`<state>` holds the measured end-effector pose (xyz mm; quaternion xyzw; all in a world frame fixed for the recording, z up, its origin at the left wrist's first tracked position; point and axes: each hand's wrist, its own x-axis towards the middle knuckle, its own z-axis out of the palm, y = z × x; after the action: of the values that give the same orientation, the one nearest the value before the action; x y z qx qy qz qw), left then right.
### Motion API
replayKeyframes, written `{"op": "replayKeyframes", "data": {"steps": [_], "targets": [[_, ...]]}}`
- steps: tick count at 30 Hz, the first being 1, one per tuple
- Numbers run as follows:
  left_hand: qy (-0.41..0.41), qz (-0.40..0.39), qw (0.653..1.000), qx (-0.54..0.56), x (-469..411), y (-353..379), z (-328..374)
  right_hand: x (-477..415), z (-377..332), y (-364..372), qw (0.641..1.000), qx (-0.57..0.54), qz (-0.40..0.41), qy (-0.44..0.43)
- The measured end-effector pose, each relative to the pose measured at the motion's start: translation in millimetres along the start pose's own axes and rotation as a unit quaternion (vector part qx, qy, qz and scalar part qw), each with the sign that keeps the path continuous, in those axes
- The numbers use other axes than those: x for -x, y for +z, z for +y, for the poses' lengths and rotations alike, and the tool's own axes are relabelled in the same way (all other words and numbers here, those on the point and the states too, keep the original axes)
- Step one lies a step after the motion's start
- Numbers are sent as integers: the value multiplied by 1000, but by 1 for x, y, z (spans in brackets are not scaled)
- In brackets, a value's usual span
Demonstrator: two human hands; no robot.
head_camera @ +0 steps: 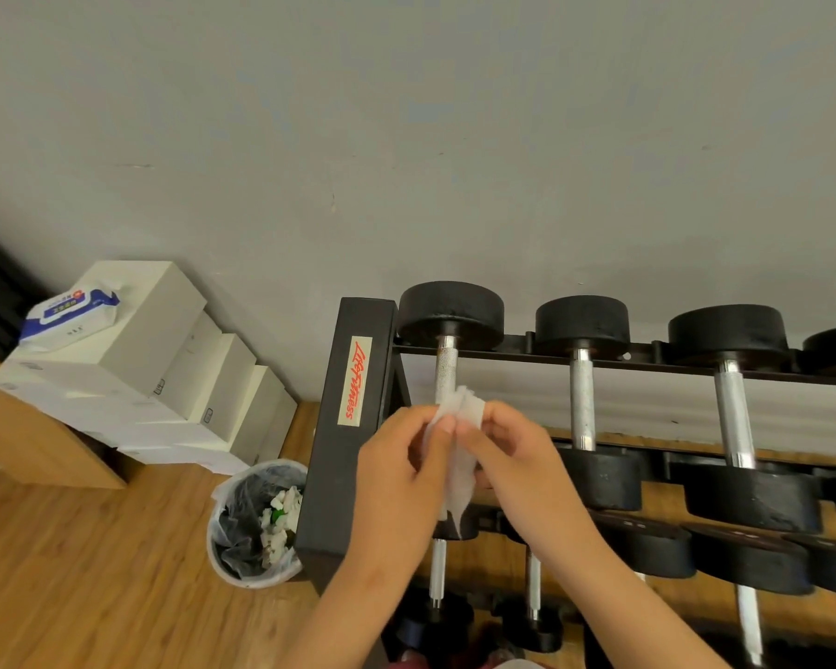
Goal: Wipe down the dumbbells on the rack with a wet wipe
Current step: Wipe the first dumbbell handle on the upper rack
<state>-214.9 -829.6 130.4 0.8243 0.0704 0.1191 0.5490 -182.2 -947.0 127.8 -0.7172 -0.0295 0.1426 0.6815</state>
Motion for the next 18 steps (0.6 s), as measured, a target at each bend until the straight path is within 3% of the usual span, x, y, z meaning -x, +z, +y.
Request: {"op": "replayKeyframes", "data": {"steps": [5, 8, 11, 14, 16, 18], "targets": [[-26, -31, 999, -29, 1, 0, -4, 3, -3, -11, 995, -75, -57, 46], [-40, -42, 998, -13, -3, 1, -8, 5, -4, -16, 995, -19, -102, -1], [-90, -73, 989, 94, -7, -2, -8, 4, -1, -20, 998, 34, -22, -46], [-177, -66, 952, 240, -9, -7, -5, 6, 2, -25, 990, 81, 71, -89], [-212, -67, 926, 305, -10, -10, -6, 7, 0, -27, 991, 99, 16, -92], [-220, -74, 917, 326, -10, -13, -6, 6, -1, -25, 994, 62, -87, -16]]}}
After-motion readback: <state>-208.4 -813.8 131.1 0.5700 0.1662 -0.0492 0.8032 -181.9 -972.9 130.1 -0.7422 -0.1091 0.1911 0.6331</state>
